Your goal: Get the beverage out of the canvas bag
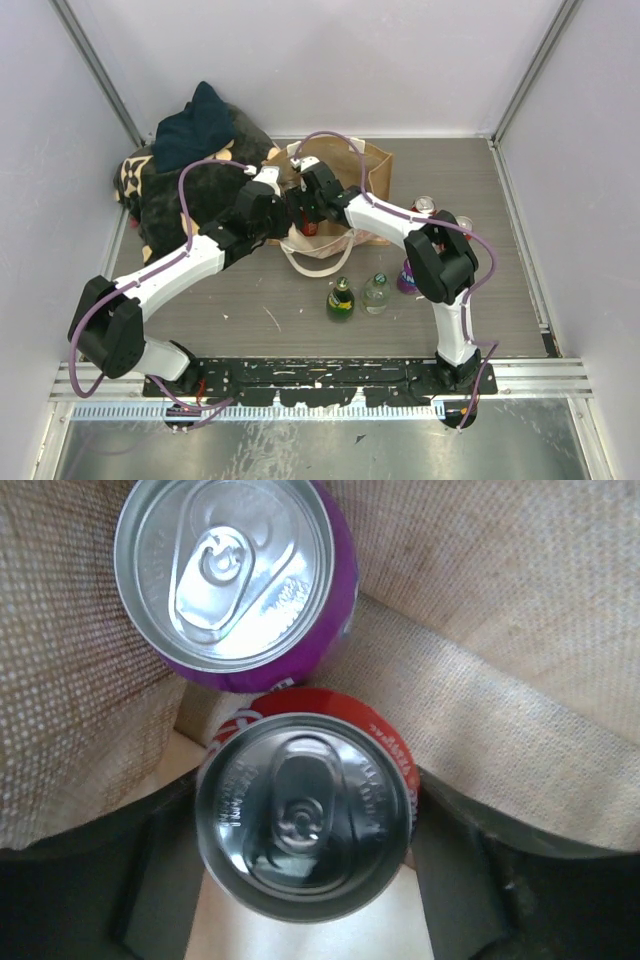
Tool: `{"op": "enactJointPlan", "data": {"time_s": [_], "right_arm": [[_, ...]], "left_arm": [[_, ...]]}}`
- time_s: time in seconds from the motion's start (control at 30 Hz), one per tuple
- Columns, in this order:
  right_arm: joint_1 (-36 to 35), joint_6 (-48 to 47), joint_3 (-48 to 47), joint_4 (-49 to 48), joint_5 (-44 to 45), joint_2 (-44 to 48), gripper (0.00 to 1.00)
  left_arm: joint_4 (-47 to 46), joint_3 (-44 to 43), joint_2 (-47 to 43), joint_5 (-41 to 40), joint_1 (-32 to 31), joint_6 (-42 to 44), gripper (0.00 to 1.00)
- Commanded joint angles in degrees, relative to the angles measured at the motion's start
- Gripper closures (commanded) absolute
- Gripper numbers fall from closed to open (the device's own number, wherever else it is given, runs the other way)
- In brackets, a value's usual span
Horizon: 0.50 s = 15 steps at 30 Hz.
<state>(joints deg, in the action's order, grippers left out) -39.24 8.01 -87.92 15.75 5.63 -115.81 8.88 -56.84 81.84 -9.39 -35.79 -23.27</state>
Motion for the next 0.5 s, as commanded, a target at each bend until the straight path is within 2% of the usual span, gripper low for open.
{"op": "enactJointPlan", "data": {"time_s": [0.0, 0.1, 0.13, 0.27, 0.47], "right_arm": [[-0.78, -0.31, -3.26, -2.60, -0.51, -1.06, 0.41], [-0.82, -0.45, -3.25, -1.71, -0.39, -0.58, 0.88], [-0.83, -0.55, -3.27, -1.31, -0.17, -0.11, 0.98], [-0.84, -1.77, -3.47, 0.20, 1.38, 3.80, 0.99], [-0.85, -4.74, -3.20, -1.28, 8.25, 16.18, 0.99]], "left_arm": [[2.27, 0.85, 0.89, -0.85, 0.05, -0.40, 1.00], [2.15, 0.79, 0.91, -0.96, 0.02, -0.34, 1.00], [2.13, 0.77, 0.94, -0.95, 0.02, -0.33, 1.00], [2.15, 0.69, 1.07, -0.99, 0.05, -0.25, 1.00], [1.97, 0.33, 1.14, -0.98, 0.02, 0.02, 1.00]]}}
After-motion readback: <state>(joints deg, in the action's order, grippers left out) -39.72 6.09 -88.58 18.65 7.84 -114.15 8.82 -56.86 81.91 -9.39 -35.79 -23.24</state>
